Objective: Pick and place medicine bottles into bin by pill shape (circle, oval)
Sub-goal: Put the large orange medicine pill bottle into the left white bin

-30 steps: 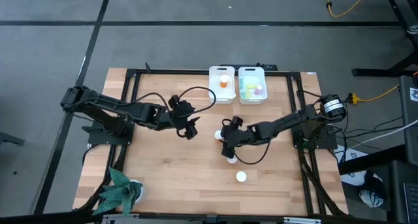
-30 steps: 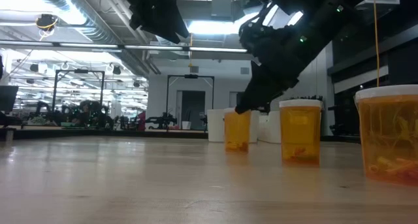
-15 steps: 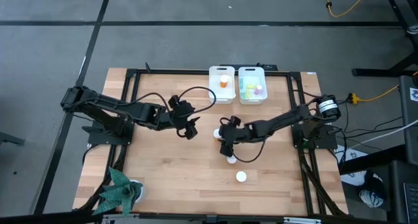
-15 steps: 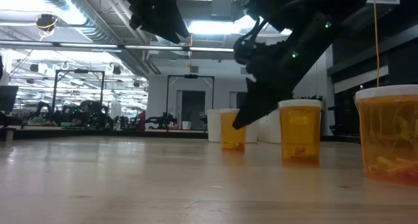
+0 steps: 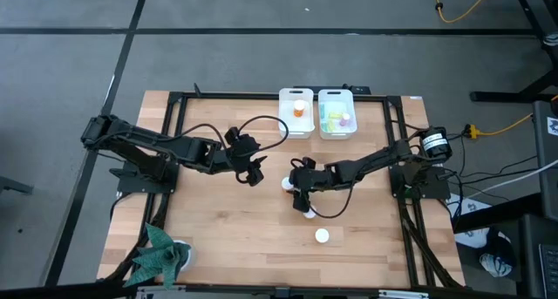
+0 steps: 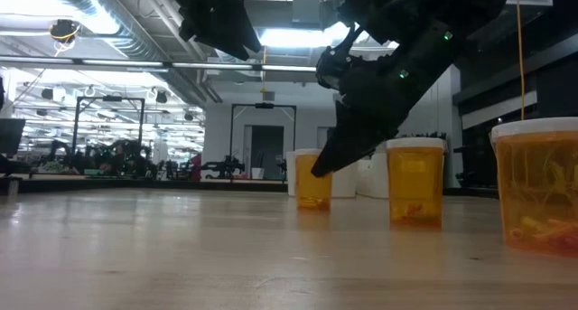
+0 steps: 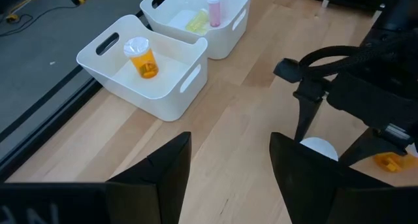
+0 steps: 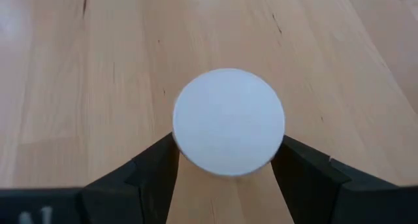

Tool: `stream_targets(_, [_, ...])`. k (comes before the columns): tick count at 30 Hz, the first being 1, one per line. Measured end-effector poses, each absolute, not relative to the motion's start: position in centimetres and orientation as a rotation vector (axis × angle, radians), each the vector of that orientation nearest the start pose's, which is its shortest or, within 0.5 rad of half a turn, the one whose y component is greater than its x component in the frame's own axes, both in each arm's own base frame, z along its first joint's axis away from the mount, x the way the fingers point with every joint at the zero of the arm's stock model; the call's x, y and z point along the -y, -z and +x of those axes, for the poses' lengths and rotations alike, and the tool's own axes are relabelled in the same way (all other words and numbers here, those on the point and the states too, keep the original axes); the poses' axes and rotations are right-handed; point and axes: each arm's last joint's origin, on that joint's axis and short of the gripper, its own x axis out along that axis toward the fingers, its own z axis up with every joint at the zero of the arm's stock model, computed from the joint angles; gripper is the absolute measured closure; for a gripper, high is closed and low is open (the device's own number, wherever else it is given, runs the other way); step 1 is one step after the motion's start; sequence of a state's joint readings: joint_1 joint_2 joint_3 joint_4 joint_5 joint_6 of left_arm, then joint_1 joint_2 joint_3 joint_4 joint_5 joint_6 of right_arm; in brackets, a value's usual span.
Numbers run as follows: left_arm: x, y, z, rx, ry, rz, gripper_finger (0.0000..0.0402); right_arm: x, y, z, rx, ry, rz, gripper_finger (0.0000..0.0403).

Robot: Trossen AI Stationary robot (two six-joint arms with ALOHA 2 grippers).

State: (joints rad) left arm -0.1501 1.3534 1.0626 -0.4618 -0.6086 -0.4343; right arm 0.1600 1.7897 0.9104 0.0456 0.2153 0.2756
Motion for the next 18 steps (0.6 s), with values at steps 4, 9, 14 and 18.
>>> stream_targets(4, [2.58,-28.60,28.11,-0.593,-0.577,-0.128,0.0202,-4.88,-13.98,34.11,-0.801,0.164,0.105,0.0167])
stream_targets(9, [2.58,-28.60,28.11,-0.593,-0.577,-0.128,0.0202,-4.84,-14.04,34.16,-0.789,0.183,0.103,0.0167])
stream_targets(14, [2.58,-28.60,28.11,-0.593,-0.576,-0.128,0.0202,-4.58,-14.08,34.19,-0.783,0.211,0.094,0.0164])
stream_targets(18, [2.58,-28.60,28.10,-0.593,-0.577,-0.128,0.0202,-4.43,-14.09,34.22,-0.781,0.215,0.097,0.0147])
